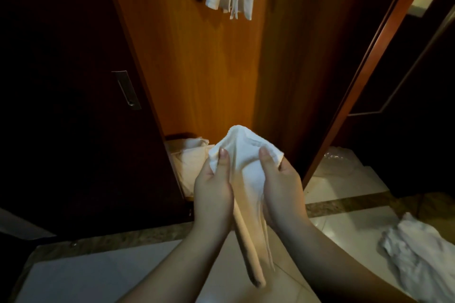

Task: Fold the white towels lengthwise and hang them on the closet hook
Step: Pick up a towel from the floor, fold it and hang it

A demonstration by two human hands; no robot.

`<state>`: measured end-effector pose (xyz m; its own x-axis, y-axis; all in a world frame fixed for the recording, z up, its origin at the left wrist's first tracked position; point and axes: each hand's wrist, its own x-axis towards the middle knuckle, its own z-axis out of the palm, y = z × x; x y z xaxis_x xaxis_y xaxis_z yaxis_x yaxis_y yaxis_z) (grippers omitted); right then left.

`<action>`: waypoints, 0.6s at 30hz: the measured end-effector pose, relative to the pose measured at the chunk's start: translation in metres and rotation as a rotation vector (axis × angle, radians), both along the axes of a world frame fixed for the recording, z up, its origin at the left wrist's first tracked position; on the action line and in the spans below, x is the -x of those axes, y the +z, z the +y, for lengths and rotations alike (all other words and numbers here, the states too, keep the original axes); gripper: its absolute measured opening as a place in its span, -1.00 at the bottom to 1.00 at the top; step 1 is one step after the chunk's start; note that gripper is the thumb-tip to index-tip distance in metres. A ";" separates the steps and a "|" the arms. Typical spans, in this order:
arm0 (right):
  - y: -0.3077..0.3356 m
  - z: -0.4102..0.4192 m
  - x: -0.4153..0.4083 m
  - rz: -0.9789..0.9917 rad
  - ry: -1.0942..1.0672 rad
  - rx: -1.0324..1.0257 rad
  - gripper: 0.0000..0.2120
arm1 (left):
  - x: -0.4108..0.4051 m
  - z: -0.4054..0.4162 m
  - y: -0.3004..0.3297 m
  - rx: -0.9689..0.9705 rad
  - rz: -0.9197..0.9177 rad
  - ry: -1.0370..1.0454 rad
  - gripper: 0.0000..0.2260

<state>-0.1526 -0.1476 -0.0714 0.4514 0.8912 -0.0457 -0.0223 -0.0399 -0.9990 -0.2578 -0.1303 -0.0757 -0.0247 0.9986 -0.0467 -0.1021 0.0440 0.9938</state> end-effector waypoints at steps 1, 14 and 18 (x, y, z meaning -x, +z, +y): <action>0.000 0.003 -0.004 0.055 -0.046 0.018 -0.92 | 0.002 0.003 0.001 0.012 -0.002 0.020 -0.74; -0.001 -0.009 0.014 -0.056 0.085 -0.046 -0.88 | -0.011 -0.025 0.015 -0.109 0.020 -0.055 -0.55; 0.002 -0.009 0.011 -0.044 0.162 -0.101 -0.82 | -0.012 -0.027 0.012 -0.178 0.042 -0.153 -0.51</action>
<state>-0.1634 -0.1567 -0.0693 0.3013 0.9514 0.0645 0.0197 0.0614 -0.9979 -0.2460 -0.1574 -0.0638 0.1297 0.9833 0.1280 -0.0662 -0.1202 0.9905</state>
